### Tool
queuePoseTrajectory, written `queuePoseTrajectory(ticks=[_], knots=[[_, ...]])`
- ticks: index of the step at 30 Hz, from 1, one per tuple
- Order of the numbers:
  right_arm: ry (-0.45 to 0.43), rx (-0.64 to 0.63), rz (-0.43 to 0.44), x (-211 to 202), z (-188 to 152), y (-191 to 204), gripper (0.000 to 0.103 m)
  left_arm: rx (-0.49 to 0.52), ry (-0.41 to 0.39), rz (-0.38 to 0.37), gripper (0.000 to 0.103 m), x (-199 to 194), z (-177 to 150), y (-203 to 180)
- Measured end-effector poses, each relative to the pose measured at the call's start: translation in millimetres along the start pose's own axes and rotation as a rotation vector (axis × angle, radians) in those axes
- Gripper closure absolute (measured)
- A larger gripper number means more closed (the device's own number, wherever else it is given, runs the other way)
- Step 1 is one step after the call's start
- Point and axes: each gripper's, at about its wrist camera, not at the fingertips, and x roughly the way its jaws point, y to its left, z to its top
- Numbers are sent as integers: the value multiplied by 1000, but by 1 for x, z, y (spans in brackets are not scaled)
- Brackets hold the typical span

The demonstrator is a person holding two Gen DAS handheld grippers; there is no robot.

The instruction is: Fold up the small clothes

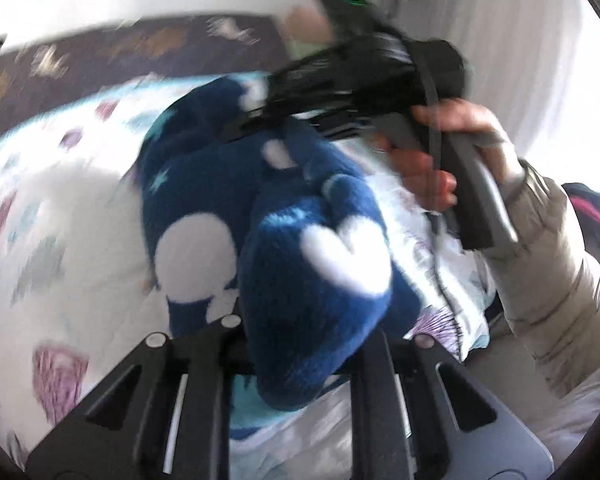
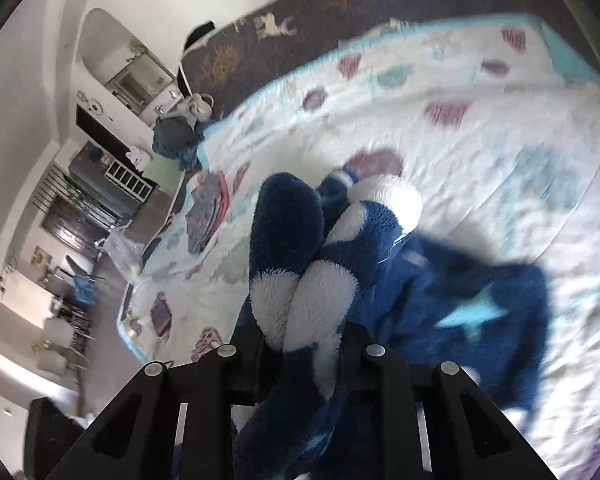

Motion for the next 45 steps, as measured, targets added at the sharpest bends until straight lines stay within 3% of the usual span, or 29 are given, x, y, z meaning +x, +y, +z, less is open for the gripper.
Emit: queuePoseTrajectory(ticks=[5, 8, 11, 14, 16, 17, 21, 25, 27, 30, 32, 33, 36, 38, 39, 41, 43, 45], knots=[[-63, -44, -119, -63, -2, -18, 76, 156, 11, -77, 85, 31, 17, -54], [-48, 23, -201, -72, -18, -59, 75, 196, 107, -118, 85, 73, 13, -70], [16, 132, -246, -51, -45, -111, 74, 188, 234, -134, 84, 117, -8, -76], [1, 221, -199, -31, -72, -152, 68, 258, 208, -117, 77, 118, -17, -88], [-51, 256, -128, -30, -80, -166, 62, 320, 199, -119, 58, 108, -18, -98], [-59, 265, -113, -29, -81, -169, 59, 331, 202, -136, 55, 102, -17, -100], [-67, 248, -126, -30, -81, -166, 53, 287, 178, -254, 54, 63, -1, -95], [-80, 227, -158, -51, -80, -158, 50, 162, 78, -268, 53, 35, 27, -50], [-113, 219, -188, -69, -84, -154, 50, 124, 67, -205, 52, 39, 28, -29], [-211, 186, -228, -109, -95, -136, 50, 111, 189, -77, 52, 79, 4, -12], [-272, 128, -173, -136, -111, -111, 54, 126, 199, -57, 52, 94, -12, -7], [-297, 72, -97, -148, -125, -91, 55, 148, 167, -43, 52, 91, -18, -7], [-260, -60, 36, -148, -159, -52, 66, 154, 150, -39, 52, 84, -21, -10], [-173, -128, -44, -124, -183, -35, 70, 142, 157, -48, 52, 90, -19, -6], [-126, -125, -135, -107, -194, -38, 71, 132, 160, -60, 52, 92, -19, -5], [-63, -13, -202, -80, -210, -66, 81, 122, 161, -91, 53, 88, -19, 3], [-78, 143, -119, -55, -230, -106, 81, 127, 153, -134, 55, 92, -21, -2], [-151, 212, -48, -52, -239, -118, 82, 156, 138, -94, 55, 93, -25, -5]])
